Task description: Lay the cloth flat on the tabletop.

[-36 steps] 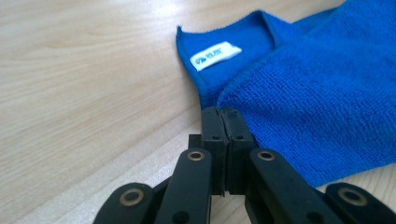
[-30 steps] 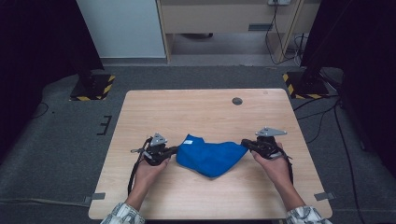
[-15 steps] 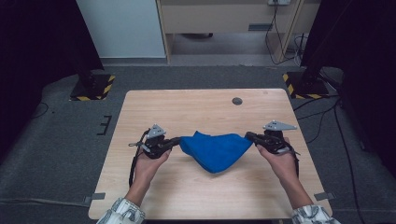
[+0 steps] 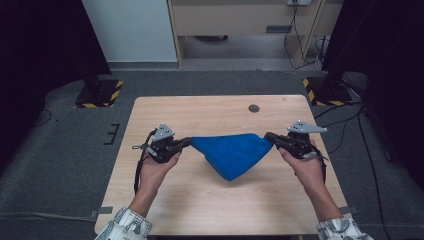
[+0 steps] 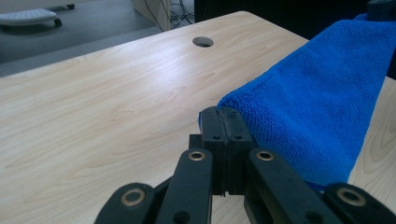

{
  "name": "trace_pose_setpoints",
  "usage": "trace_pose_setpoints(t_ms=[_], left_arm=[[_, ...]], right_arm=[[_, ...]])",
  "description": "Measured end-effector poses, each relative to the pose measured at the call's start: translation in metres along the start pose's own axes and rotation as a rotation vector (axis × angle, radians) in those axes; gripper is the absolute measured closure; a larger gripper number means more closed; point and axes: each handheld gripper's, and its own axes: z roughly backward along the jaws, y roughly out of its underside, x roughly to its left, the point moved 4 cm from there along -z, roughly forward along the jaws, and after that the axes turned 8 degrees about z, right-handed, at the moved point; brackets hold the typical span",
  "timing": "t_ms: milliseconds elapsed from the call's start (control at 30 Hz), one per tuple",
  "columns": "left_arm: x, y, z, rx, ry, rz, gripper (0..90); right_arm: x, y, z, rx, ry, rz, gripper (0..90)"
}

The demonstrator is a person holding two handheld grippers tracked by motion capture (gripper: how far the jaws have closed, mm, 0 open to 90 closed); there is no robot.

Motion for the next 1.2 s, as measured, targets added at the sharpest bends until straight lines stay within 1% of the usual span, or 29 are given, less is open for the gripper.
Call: trace_pose_setpoints(t_ms=[167,433,533,800,1033,1200], left_arm=[[0.002,-0.006,0.004,-0.009,-0.006,-0.002,89.8],[-0.003,-0.019,0.008,-0.032,-0.002,-0.011,89.8],[-0.003,-0.022,0.010,-0.036,-0.005,-0.014,89.7],[-0.002,-0.033,0.021,-0.062,-0.009,-0.014,89.8],[-0.004,-0.044,0.031,-0.080,-0.014,-0.029,89.7],[-0.008,-0.053,0.040,-0.096,-0.014,-0.043,89.8]], right_arm=[[-0.005,-0.007,0.005,-0.020,0.009,-0.003,88.3],[-0.007,-0.017,0.012,-0.050,0.013,-0.006,88.3],[-0.007,-0.021,0.013,-0.054,0.018,0.003,88.2],[-0.005,-0.033,0.020,-0.068,0.020,0.015,87.9],[-0.003,-0.043,0.026,-0.091,0.016,0.018,87.9],[0.000,-0.053,0.032,-0.107,0.015,0.030,88.0]])
